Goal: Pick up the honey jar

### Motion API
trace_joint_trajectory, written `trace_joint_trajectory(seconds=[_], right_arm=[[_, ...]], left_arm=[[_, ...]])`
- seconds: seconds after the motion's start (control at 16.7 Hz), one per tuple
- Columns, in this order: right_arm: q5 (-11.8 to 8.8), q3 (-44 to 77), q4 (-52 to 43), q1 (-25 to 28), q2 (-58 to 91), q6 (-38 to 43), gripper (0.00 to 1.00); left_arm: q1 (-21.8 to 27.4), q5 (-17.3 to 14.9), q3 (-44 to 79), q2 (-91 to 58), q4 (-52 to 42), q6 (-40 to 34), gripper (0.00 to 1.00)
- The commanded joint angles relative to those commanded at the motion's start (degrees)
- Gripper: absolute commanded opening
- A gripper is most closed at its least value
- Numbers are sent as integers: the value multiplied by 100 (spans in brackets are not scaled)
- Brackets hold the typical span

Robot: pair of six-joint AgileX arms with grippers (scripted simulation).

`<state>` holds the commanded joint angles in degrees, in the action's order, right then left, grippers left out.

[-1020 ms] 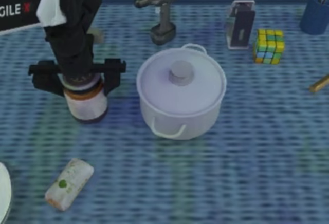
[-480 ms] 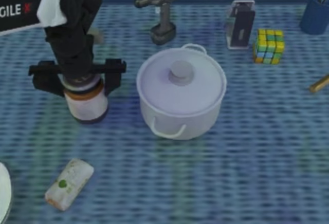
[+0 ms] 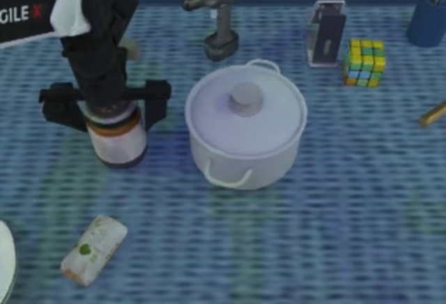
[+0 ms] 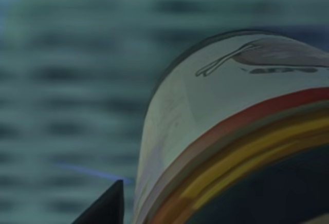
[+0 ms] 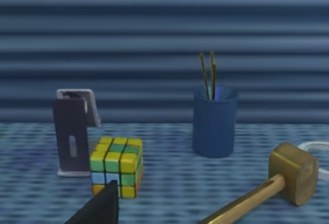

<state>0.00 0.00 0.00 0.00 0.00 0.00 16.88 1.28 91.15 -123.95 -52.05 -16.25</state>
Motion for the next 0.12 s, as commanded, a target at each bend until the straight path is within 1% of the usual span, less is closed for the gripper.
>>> trace_joint_trajectory(seconds=[0.12], right_arm=[[0,0,0,0,0,0,100]], left_arm=[[0,0,0,0,0,0,100]])
